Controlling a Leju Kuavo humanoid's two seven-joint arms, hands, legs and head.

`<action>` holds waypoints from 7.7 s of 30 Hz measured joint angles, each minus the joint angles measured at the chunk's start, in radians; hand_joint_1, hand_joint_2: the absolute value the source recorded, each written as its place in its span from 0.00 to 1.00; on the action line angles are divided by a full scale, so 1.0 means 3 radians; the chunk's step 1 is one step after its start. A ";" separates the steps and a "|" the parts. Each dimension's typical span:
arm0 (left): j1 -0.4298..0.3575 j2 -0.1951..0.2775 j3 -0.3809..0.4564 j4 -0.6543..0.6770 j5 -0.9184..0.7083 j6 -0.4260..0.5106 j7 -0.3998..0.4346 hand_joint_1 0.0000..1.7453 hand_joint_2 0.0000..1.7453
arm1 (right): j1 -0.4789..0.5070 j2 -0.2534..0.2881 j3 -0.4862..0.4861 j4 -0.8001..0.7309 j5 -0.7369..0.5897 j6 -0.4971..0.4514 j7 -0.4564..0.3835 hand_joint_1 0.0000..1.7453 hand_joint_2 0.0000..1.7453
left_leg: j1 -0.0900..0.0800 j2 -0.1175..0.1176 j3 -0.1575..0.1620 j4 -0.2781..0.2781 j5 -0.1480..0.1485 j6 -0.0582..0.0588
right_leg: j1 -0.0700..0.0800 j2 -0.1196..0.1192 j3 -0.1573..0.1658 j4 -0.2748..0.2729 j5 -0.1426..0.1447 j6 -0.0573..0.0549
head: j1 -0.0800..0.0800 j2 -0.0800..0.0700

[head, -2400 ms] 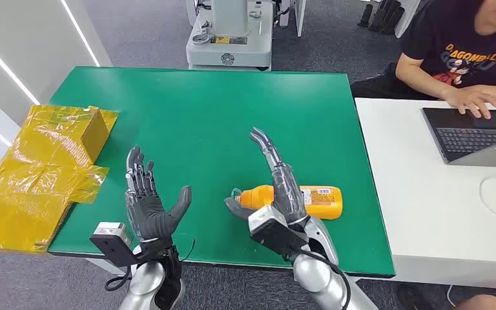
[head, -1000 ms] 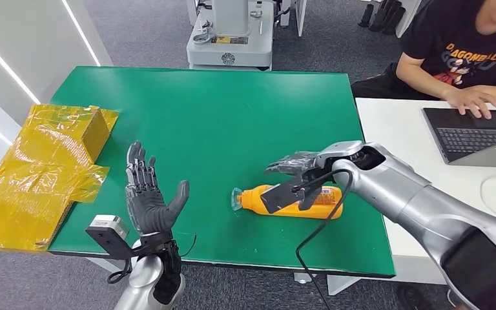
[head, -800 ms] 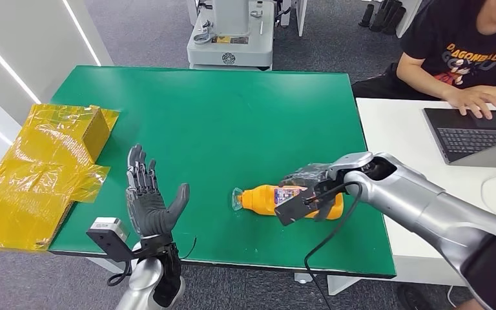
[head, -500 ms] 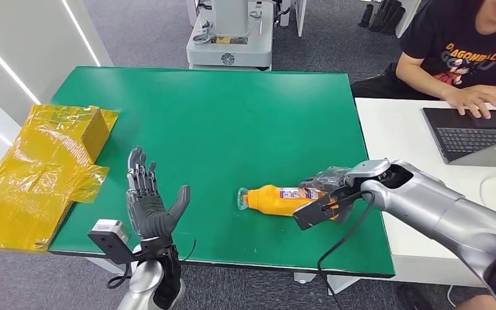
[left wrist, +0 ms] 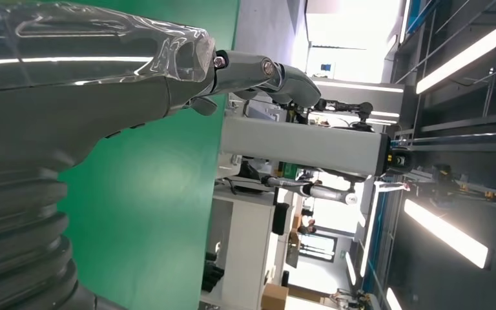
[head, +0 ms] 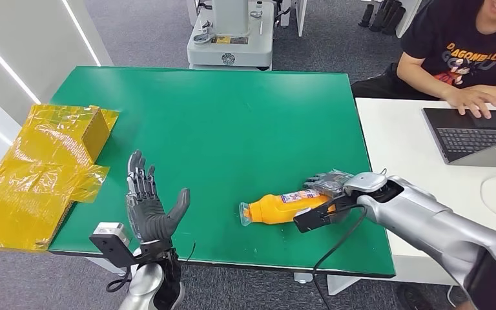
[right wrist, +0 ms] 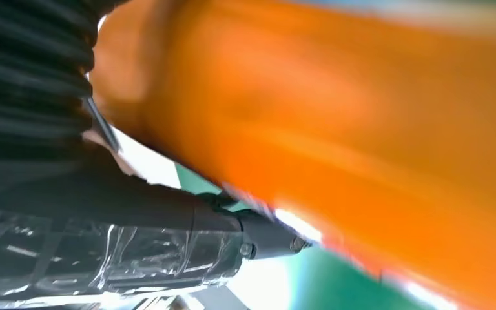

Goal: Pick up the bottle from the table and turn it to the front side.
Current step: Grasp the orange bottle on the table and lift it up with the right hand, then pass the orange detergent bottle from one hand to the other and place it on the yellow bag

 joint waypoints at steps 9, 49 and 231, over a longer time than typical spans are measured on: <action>0.0059 0.0000 0.0000 -0.0026 -0.0032 0.0002 0.0000 0.00 1.00 | 0.0200 0.0185 -0.0151 0.0277 0.0090 -0.0484 0.0024 0.00 1.00 | 0.0001 0.0000 0.0001 0.0000 0.0000 0.0000 | 0.0000 0.0000 0.0000 0.0000 0.0000 0.0000 | 0.0000 0.0000; 0.0154 -0.0019 -0.0005 -0.0108 -0.0186 0.0165 0.0000 0.00 1.00 | 0.1028 0.0485 -0.1951 0.0090 -0.0310 -0.2634 -0.0566 1.00 1.00 | 0.0001 -0.0002 -0.0001 -0.0001 0.0001 0.0001 | 0.0001 -0.0003 -0.0003 0.0000 0.0002 0.0001 | 0.0000 0.0000; -0.2008 0.1838 -0.0937 0.2491 -0.4306 -0.0443 0.1179 1.00 1.00 | 0.3547 0.1515 -0.3170 -0.3485 -0.1440 -0.3147 -0.1729 0.00 1.00 | 0.0004 0.0015 -0.0018 -0.0008 0.0008 -0.0012 | 0.0003 0.0014 -0.0031 0.0004 0.0006 -0.0012 | 0.0001 0.0000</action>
